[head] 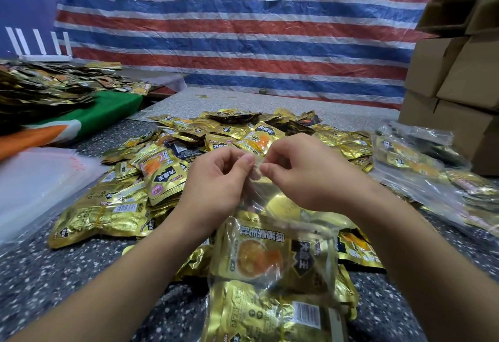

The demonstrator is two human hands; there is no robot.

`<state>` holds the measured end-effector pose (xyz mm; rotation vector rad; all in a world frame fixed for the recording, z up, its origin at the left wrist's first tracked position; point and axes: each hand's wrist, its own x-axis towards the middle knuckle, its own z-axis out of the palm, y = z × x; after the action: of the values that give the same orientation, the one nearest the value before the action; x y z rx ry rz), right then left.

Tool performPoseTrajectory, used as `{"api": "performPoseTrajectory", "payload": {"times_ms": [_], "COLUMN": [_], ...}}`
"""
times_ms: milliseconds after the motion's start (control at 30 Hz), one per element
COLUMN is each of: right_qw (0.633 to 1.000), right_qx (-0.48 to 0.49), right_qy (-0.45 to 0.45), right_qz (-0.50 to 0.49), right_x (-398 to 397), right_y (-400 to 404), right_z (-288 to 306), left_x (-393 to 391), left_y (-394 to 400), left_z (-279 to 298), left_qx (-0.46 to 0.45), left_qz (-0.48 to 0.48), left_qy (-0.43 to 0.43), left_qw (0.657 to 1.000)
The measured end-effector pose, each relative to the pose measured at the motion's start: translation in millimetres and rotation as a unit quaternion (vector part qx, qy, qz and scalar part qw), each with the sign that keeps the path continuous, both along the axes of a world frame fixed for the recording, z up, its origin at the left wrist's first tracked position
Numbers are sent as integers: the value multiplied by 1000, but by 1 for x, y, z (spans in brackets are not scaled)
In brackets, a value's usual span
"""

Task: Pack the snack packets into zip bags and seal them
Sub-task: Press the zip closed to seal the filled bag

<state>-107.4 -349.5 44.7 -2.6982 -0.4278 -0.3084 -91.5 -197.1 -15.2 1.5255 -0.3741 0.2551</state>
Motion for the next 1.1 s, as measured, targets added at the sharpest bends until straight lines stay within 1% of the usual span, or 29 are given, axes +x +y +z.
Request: {"api": "performPoseTrajectory", "payload": {"times_ms": [67, 133, 300, 467, 733, 1000, 1100], "right_qw": [1000, 999, 1000, 999, 998, 995, 994], "right_qx": [13, 24, 2, -15, -32, -52, -66], "right_qy": [4, 19, 17, 24, 40, 73, 69], "right_qz": [10, 19, 26, 20, 24, 45, 57], "right_x": [0, -1, -4, -5, -5, -6, -6], "right_y": [1, -1, -10, -19, -35, -44, -48], "right_z": [2, 6, 15, 22, 30, 33, 32], "left_x": [-1, -1, 3, 3, 9, 12, 13], "left_y": [0, 0, 7, 9, 19, 23, 24], "left_z": [1, 2, 7, 9, 12, 14, 13], "left_qx": [-28, -35, -43, -60, -77, -74, -64], "left_qz": [7, 19, 71, 78, 107, 113, 120], "left_qy": [1, -12, -39, -21, -24, -27, -29], "left_qw": [1000, 999, 996, 995, 991, 990, 990]}}
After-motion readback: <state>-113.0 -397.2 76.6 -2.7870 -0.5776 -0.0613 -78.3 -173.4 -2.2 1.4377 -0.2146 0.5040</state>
